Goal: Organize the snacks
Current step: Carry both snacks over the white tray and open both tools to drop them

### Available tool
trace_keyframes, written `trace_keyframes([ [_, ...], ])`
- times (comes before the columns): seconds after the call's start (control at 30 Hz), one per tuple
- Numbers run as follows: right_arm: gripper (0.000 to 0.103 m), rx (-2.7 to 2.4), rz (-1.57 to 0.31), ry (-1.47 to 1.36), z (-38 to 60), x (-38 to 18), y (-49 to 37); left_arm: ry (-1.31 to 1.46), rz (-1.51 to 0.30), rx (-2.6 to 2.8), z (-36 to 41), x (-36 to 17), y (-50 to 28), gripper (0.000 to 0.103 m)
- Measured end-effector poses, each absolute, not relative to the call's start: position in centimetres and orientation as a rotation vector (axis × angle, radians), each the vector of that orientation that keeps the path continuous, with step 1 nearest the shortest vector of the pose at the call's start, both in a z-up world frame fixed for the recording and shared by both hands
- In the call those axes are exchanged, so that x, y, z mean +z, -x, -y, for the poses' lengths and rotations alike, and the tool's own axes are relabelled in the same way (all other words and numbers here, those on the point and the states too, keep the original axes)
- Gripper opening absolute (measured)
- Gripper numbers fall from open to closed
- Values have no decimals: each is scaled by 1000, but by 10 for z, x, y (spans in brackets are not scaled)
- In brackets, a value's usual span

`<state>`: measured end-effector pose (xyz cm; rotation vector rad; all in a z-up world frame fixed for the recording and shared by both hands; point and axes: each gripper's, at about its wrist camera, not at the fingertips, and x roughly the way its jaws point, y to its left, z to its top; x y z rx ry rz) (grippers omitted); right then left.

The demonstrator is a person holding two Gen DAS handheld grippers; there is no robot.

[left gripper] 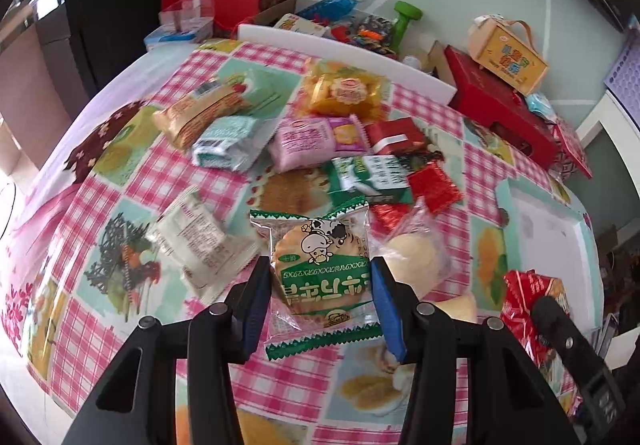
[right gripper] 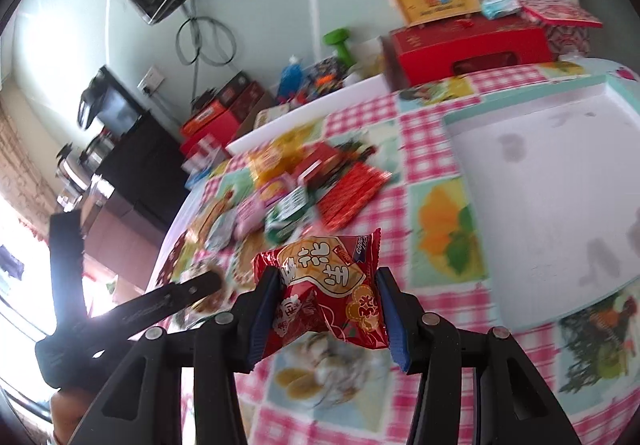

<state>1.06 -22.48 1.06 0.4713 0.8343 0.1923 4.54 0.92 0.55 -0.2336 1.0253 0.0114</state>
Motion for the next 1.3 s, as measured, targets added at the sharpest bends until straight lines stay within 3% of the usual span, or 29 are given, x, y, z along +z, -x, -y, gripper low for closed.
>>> trace_keyframes([
  [0.37,51,-151,-738,-536,329,15,-18,92,-986,-206,103,33,-81,50],
  [0.73,51,-379,-764,-632,408,-11,-7,-54,-1036,-443,243,6,-106,51],
  [1.3,51,-439,-813,-666,430,-26,-2,-83,-1043,-427,289,-39,-121,51],
])
